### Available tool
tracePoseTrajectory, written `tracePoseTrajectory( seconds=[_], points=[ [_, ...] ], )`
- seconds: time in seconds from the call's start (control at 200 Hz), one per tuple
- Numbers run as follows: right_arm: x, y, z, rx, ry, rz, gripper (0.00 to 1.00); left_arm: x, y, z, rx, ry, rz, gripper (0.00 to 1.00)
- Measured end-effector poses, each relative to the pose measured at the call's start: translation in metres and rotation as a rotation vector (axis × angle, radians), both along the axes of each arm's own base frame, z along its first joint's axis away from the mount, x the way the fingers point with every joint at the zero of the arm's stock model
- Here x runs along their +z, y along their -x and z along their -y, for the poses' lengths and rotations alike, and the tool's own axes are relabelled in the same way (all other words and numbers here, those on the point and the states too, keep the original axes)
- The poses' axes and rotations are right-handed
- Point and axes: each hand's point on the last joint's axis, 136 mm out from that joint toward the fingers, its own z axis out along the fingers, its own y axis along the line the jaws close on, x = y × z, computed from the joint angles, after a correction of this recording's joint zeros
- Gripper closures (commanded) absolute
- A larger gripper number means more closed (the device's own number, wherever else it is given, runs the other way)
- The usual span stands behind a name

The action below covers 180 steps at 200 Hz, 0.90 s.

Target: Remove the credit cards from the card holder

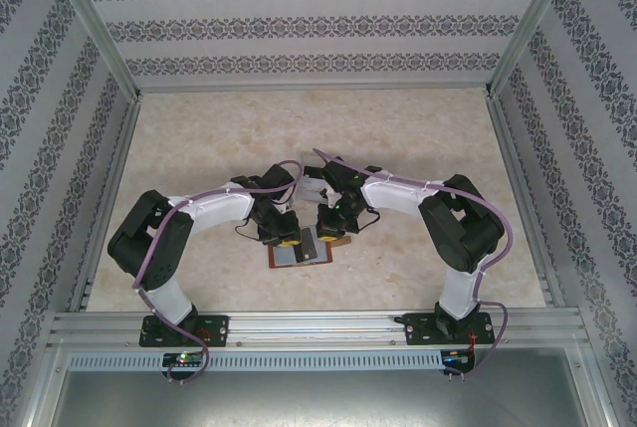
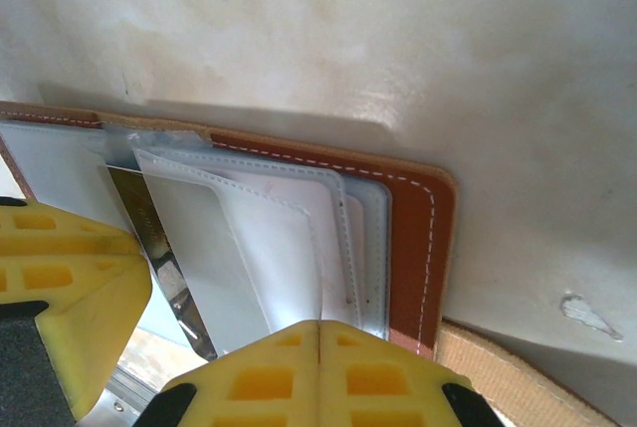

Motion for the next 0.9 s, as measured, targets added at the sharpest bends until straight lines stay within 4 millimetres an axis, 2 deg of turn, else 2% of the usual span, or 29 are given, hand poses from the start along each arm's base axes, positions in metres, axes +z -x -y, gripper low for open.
tracePoseTrajectory(
  seconds=[0.31,0.65,0.899],
  points=[
    [0.0,0.0,0.0,0.0,0.001,-0.001,0.93,0.005,-0.002,0.008,-0.005,0.046,0.005,0.83],
    [0.0,0.001,0.001,0.0,0.004,-0.005,0.92,-0.005,-0.002,0.013,-0.01,0.06,-0.019,0.83],
    [0.0,0.002,0.001,0.001,0.006,-0.008,0.92,0.0,-0.007,0.017,-0.012,0.073,-0.006,0.83]
  ],
)
